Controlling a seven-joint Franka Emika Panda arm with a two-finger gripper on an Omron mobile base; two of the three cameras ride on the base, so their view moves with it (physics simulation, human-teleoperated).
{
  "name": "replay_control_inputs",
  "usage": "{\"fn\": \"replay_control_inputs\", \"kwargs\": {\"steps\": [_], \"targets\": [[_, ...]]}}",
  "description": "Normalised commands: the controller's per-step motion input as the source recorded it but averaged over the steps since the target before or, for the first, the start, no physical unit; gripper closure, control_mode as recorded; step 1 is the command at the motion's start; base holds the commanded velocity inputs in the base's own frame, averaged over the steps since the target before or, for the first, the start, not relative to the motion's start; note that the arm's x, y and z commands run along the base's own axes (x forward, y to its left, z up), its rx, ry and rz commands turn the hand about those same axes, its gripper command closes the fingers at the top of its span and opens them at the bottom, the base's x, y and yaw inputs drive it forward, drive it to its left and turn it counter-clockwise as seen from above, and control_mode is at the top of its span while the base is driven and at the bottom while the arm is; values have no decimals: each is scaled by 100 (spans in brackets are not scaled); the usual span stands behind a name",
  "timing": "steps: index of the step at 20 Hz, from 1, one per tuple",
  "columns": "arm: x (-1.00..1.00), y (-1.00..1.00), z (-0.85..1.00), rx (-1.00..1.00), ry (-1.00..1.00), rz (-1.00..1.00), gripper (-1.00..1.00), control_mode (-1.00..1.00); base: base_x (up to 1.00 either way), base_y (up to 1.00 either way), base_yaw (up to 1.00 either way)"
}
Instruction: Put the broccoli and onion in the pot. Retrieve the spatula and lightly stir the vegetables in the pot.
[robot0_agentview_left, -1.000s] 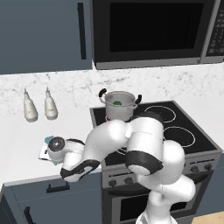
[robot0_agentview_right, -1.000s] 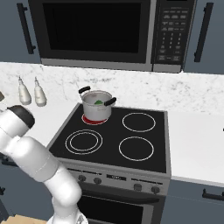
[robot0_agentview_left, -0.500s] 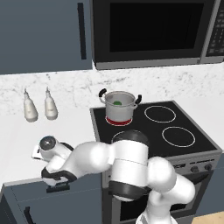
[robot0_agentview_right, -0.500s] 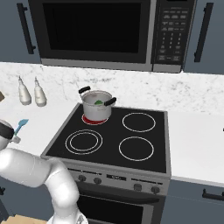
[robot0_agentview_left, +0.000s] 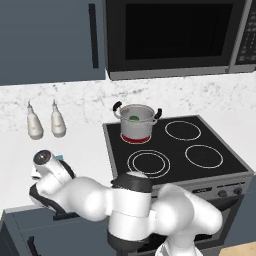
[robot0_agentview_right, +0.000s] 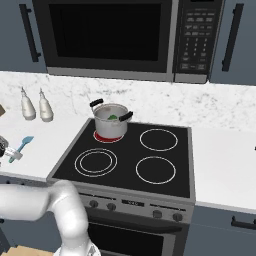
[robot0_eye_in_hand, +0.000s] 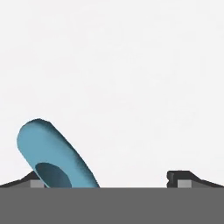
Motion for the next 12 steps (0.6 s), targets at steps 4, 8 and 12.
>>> {"fn": "replay_control_inputs", "kwargs": {"steps": [4,8,12], "targets": [[-10,-32,-78,0,0,0,-100,-100,0,0,0],[-43,-29,-50,2,-1,0,100,-100,0,0,0],[-57,-44,-17,9,-7,0,100,-100,0,0,0]]}}
